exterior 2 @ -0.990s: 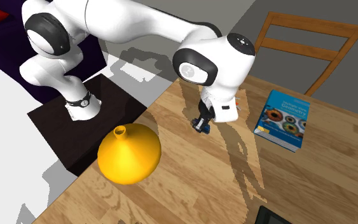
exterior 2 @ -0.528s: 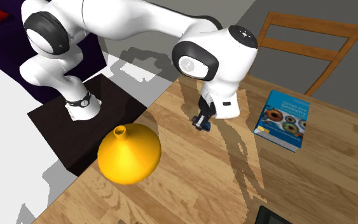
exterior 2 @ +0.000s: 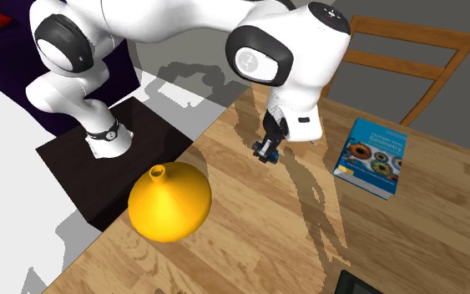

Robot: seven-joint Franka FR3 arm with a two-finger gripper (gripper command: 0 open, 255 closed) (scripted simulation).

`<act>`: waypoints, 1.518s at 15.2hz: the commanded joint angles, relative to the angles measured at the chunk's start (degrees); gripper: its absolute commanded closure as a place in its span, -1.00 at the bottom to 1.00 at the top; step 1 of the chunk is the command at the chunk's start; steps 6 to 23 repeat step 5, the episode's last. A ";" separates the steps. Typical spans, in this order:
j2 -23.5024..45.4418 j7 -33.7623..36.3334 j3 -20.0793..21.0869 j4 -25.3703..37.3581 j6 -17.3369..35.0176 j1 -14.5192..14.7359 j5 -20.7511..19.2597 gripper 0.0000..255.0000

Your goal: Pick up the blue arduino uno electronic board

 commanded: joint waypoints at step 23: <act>0.63 -0.18 -0.02 4.13 -3.52 0.34 -0.06 1.00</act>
